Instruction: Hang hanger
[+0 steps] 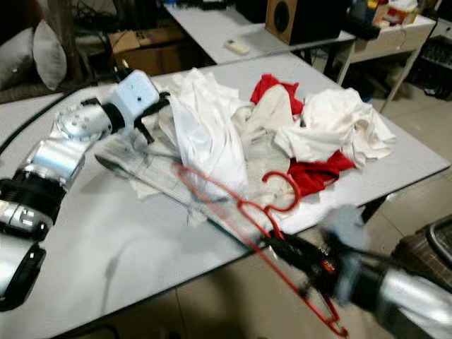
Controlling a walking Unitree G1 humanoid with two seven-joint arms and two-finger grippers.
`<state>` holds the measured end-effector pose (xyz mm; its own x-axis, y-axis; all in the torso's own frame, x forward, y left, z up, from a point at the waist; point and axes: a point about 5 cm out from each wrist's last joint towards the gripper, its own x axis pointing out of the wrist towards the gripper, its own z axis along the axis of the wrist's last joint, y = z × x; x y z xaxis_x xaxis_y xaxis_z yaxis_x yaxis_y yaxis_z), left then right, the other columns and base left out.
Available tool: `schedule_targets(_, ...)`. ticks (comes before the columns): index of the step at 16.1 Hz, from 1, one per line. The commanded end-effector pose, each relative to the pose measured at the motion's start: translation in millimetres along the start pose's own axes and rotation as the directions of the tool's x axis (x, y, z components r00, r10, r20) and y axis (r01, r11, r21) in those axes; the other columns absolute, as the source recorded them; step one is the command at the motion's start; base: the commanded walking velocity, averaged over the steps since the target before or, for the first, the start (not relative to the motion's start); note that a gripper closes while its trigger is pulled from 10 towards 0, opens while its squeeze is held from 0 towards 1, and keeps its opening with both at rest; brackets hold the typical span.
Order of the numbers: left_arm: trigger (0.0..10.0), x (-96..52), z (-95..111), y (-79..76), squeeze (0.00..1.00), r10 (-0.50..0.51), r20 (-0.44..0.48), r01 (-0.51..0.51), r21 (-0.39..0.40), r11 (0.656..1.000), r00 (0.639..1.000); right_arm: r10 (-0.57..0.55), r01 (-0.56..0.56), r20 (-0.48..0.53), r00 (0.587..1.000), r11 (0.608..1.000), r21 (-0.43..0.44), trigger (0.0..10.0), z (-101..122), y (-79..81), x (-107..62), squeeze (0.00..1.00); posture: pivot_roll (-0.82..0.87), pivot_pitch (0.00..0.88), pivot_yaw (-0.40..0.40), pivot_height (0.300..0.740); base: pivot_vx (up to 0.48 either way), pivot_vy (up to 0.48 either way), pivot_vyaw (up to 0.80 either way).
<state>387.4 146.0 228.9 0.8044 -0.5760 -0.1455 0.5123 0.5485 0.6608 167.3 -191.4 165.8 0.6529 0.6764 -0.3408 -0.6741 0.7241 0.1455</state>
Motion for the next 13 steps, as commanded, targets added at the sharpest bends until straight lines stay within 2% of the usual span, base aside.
schedule_targets(1, 0.0, -4.2, 2.7, 5.8, 0.0, 0.004, 0.005, -0.004, 0.023, 1.0, 1.0, -0.071, 0.071, -0.033, 0.997, 0.997, -0.002, 10.0, -5.2, -6.0, 5.6, 0.0, -0.09, 0.0, 0.032, 0.74, 0.0, 0.0, 0.0)
schedule_targets(2, 0.0, -5.2, 1.7, 6.0, 0.0, 0.003, 0.001, -0.003, 0.027, 1.0, 1.0, -0.095, 0.095, -0.033, 0.995, 0.995, -0.005, 10.0, -6.0, -8.5, 7.4, 0.0, -0.09, 0.0, 0.032, 0.74, 0.0, 0.0, 0.0)
schedule_targets(3, 0.0, -10.6, -2.7, 9.0, 0.0, 0.002, -0.021, -0.001, 0.044, 0.999, 1.0, -0.21, 0.209, -0.003, 0.978, 0.978, -0.014, 10.0, -1.0, -24.5, 7.0, 0.0, -0.08, 0.0, 0.029, 0.74, 0.0, 0.0, 0.0)
schedule_targets(5, 0.0, -15.8, -5.9, 13.0, 0.0, -0.003, -0.04, 0.005, 0.06, 0.998, 0.999, -0.313, 0.314, 0.057, 0.948, 0.949, -0.008, 10.0, 10.2, -41.5, 2.4, 0.0, -0.08, 0.0, 0.027, 0.74, 0.0, 0.0, 0.0)
schedule_targets(7, 0.0, -27.7, -10.2, 21.3, 0.0, -0.053, -0.081, 0.061, 0.097, 0.993, 0.995, -0.483, 0.489, 0.175, 0.858, 0.872, 0.01, 10.0, 33.3, -72.1, -10.9, 0.0, -0.08, 0.0, 0.021, 0.74, 0.0, 0.0, 0.0)
schedule_targets(8, 0.0, -34.0, -6.9, 25.4, 0.0, -0.097, -0.082, 0.104, 0.089, 0.991, 0.992, -0.543, 0.55, 0.229, 0.808, 0.834, 0.039, 10.0, 44.2, -83.3, -18.0, 0.0, -0.08, 0.0, 0.021, 0.74, 0.0, 0.0, 0.0)
schedule_targets(9, 0.0, -35.8, -4.7, 26.4, 0.0, -0.11, -0.075, 0.116, 0.08, 0.99, 0.991, -0.554, 0.56, 0.247, 0.795, 0.827, 0.053, 10.0, 47.6, -85.9, -20.1, 0.0, -0.07, 0.0, 0.019, 0.74, 0.0, 0.0, 0.0)
schedule_targets(10, 0.0, -37.7, 3.6, 25.2, 0.0, -0.146, -0.049, 0.149, 0.065, 0.987, 0.988, -0.533, 0.54, 0.274, 0.801, 0.84, 0.056, 10.0, 52.3, -85.4, -21.4, 0.0, -0.07, 0.0, 0.019, 0.74, 0.0, 0.0, 0.0)
schedule_targets(11, 0.0, -36.9, 14.6, 19.6, 0.0, -0.184, -0.006, 0.185, 0.038, 0.982, 0.983, -0.474, 0.486, 0.268, 0.839, 0.874, 0.024, 10.0, 51.8, -78.2, -18.6, 0.0, -0.06, 0.0, 0.017, 0.74, 0.0, 0.0, 0.0)
schedule_targets(12, 0.0, -31.5, 25.1, 13.6, 0.0, -0.186, 0.042, 0.186, 0.006, 0.983, 0.982, -0.383, 0.397, 0.238, 0.893, 0.918, -0.016, 10.0, 47.0, -64.6, -12.2, 0.0, -0.07, 0.0, 0.019, 0.74, 0.0, 0.0, 0.0)
schedule_targets(13, 0.0, -24.4, 31.4, 10.0, 0.0, -0.164, 0.069, 0.166, -0.021, 0.986, 0.984, -0.299, 0.313, 0.22, 0.929, 0.949, -0.031, 10.0, 43.0, -51.1, -6.5, 0.0, -0.07, 0.0, 0.023, 0.74, 0.0, 0.0, 0.0)
